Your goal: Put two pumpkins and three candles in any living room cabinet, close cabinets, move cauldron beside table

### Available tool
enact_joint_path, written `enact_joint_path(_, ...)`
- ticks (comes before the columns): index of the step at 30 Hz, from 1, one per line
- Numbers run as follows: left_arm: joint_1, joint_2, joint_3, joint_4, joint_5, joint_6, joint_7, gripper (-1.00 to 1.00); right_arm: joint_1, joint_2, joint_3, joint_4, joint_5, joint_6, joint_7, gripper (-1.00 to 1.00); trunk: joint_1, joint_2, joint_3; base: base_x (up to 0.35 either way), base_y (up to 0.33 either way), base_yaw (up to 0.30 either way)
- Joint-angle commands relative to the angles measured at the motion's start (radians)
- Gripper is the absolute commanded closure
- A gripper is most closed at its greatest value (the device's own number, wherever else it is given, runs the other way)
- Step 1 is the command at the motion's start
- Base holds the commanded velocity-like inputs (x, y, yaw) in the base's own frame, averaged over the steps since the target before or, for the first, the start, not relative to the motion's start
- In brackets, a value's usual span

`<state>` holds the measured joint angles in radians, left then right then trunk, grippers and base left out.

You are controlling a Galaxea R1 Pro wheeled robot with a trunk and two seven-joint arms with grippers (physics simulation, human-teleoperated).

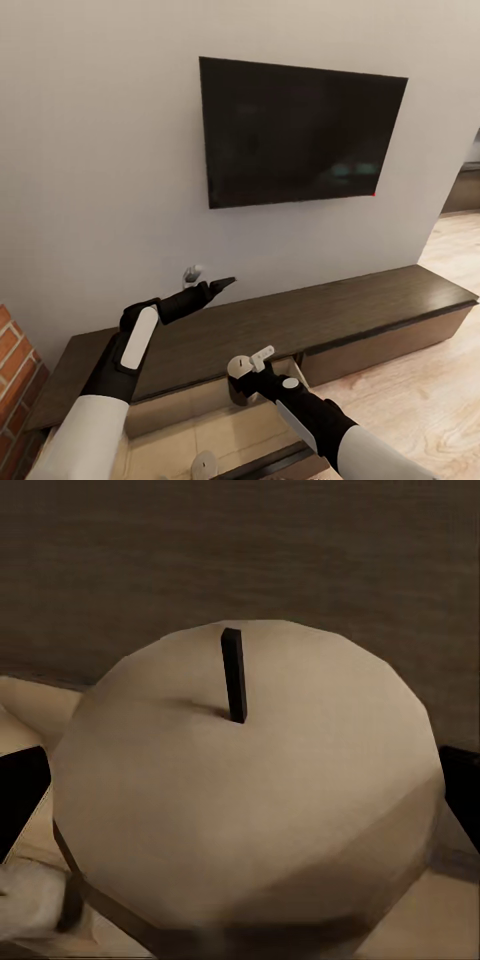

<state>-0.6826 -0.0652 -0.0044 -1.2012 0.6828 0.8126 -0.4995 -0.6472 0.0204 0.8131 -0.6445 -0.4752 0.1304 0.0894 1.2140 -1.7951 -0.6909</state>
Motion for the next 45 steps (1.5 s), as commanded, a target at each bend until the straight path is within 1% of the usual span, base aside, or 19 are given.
enact_joint_path(1,0.000,-0.001,0.000,0.000,0.000,0.000,0.001,-1.00,0.000,0.001,0.000,0.000,0.000,0.000,0.000,1.00,0.000,0.000,0.001,-0.270,-0.050,0.253)
enact_joint_path(8,0.000,-0.003,-0.002,0.002,0.000,0.000,0.002,-1.00,0.000,0.000,0.000,0.000,0.000,0.000,-0.002,1.00,0.000,0.000,0.006,-0.299,-0.106,0.253)
enact_joint_path(12,0.000,-0.003,0.000,0.002,0.000,-0.001,0.001,-1.00,0.000,-0.003,0.000,0.000,0.000,-0.001,-0.003,1.00,0.000,0.000,0.010,-0.054,-0.106,0.249)
enact_joint_path(19,0.000,-0.004,0.000,0.005,0.000,-0.001,0.001,-1.00,0.000,-0.002,0.000,0.004,-0.001,-0.003,-0.006,1.00,0.000,0.000,0.015,-0.001,-0.308,0.243)
enact_joint_path(22,0.000,-0.004,0.001,0.006,0.000,-0.001,0.001,-1.00,0.000,-0.002,0.000,0.006,-0.001,-0.004,-0.030,1.00,0.000,0.000,0.017,0.000,-0.327,0.242)
enact_joint_path(26,0.000,-0.004,0.001,0.006,0.001,-0.001,0.001,-1.00,0.000,-0.002,0.001,0.010,0.000,-0.009,-0.100,1.00,0.000,0.000,0.020,0.000,-0.328,0.228)
enact_joint_path(30,0.000,-0.005,0.001,0.006,0.001,-0.001,0.001,-1.00,0.000,-0.001,0.001,0.018,-0.001,-0.007,-0.119,1.00,0.000,0.000,0.022,0.000,-0.250,0.200)
enact_joint_path(43,0.001,-0.005,0.001,0.007,0.001,-0.003,0.001,-1.00,0.002,0.002,0.004,0.080,-0.004,-0.004,-0.116,1.00,0.000,0.000,0.023,0.000,-0.019,0.022)
enact_joint_path(45,0.002,-0.006,0.001,0.006,0.001,-0.007,0.001,-1.00,0.006,0.003,0.004,0.103,-0.005,-0.010,-0.115,1.00,0.000,0.000,0.023,0.000,0.000,0.000)
